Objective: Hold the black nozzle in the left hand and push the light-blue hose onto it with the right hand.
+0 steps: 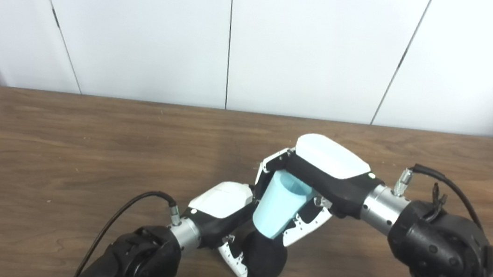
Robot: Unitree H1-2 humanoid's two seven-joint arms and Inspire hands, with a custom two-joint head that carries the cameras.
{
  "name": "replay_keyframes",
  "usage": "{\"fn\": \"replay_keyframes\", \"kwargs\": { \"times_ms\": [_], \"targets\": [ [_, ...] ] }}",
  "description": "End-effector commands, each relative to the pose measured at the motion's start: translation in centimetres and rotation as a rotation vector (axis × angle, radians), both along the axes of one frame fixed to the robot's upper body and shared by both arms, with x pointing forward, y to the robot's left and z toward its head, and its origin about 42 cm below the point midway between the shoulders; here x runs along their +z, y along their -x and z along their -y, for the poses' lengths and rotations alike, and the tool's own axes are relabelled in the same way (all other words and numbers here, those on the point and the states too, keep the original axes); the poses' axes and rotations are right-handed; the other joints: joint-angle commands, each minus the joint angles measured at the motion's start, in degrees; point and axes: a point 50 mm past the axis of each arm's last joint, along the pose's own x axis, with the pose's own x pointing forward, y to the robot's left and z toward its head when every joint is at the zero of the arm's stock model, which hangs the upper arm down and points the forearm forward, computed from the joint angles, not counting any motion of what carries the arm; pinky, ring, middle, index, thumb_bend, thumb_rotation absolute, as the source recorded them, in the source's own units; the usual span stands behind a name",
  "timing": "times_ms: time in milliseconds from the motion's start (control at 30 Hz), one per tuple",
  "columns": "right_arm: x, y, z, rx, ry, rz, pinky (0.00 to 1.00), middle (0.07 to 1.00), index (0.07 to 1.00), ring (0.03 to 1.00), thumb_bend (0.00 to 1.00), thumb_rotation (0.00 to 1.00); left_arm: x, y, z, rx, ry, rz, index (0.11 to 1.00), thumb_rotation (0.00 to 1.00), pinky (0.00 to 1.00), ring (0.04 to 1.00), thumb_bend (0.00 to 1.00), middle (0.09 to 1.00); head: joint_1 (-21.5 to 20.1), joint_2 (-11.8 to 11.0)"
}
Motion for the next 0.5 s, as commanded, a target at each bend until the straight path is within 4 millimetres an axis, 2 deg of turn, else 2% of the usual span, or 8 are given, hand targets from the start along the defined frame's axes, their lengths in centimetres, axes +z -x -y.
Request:
{"fn": "replay_keyframes", "kwargs": {
  "times_ms": [0, 200, 467],
  "targets": [
    [0.0, 0.7, -0.5, 0.043, 0.051, 0.02, 0.35, 0.509, 0.478, 0.433, 0.5, 0.0, -4.3, 2.1, 0.2, -0.039, -0.104, -0.214, 0.444, 0.0, 1.0, 0.735, 0.51, 0.555, 0.1, 0.1],
    [0.4, 1.0, -1.8, 0.103, 0.093, 0.04, 0.33, 0.503, 0.485, 0.436, 0.5, 0.0, -4.4, 2.0, 0.4, -0.05, -0.107, -0.215, 0.445, 0.0, 1.0, 0.732, 0.51, 0.558, 0.3, 0.3],
    [0.6, 0.3, -2.1, 0.156, 0.165, 0.052, 0.3, 0.512, 0.528, 0.425, 0.5, 0.0, -4.6, 2.1, 0.5, -0.056, -0.105, -0.214, 0.446, 0.0, 1.0, 0.744, 0.51, 0.544, 0.1, 0.4]
  ]
}}
